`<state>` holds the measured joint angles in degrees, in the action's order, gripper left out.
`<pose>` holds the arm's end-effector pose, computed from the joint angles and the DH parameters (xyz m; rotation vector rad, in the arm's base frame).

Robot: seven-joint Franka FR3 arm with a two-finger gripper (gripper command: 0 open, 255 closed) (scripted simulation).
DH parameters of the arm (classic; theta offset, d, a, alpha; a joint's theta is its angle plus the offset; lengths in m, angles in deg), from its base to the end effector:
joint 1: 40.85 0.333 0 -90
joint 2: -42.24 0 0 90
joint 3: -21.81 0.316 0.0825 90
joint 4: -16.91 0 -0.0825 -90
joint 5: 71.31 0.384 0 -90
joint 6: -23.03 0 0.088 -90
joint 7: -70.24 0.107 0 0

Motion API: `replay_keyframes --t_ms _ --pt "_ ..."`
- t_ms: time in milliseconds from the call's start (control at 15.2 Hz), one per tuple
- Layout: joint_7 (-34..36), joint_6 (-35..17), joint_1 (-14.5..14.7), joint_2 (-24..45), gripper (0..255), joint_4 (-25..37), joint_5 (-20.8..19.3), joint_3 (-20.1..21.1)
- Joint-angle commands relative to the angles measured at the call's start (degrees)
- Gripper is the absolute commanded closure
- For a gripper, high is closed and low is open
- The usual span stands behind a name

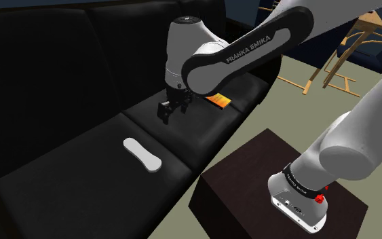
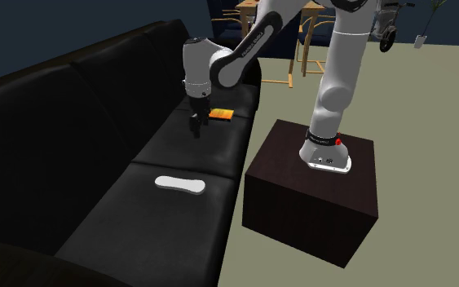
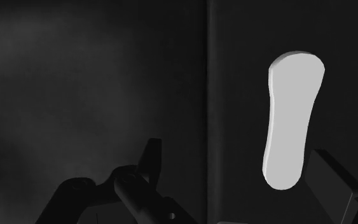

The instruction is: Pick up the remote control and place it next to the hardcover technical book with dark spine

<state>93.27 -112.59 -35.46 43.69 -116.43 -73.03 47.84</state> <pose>0.4360 0.2659 0.3304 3.1293 0.2627 0.0312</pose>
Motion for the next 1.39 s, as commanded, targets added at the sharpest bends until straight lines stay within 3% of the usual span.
replay_keyframes --t_ms 0,330,660,924,1320 --pt "3.66 -1.65 0.86 5.38 0 2.77 -3.72 0.5" --pt "11.08 -4.11 5.03 17.16 0 9.63 -11.76 -0.97" --pt "16.11 -4.9 10.47 28.39 0 18.18 -17.28 -3.82" --pt "18.48 -4.57 14.68 37.19 0 26.24 -19.93 -5.92" --pt "19.26 -6.84 15.67 40.44 0 27.21 -21.18 -7.24"
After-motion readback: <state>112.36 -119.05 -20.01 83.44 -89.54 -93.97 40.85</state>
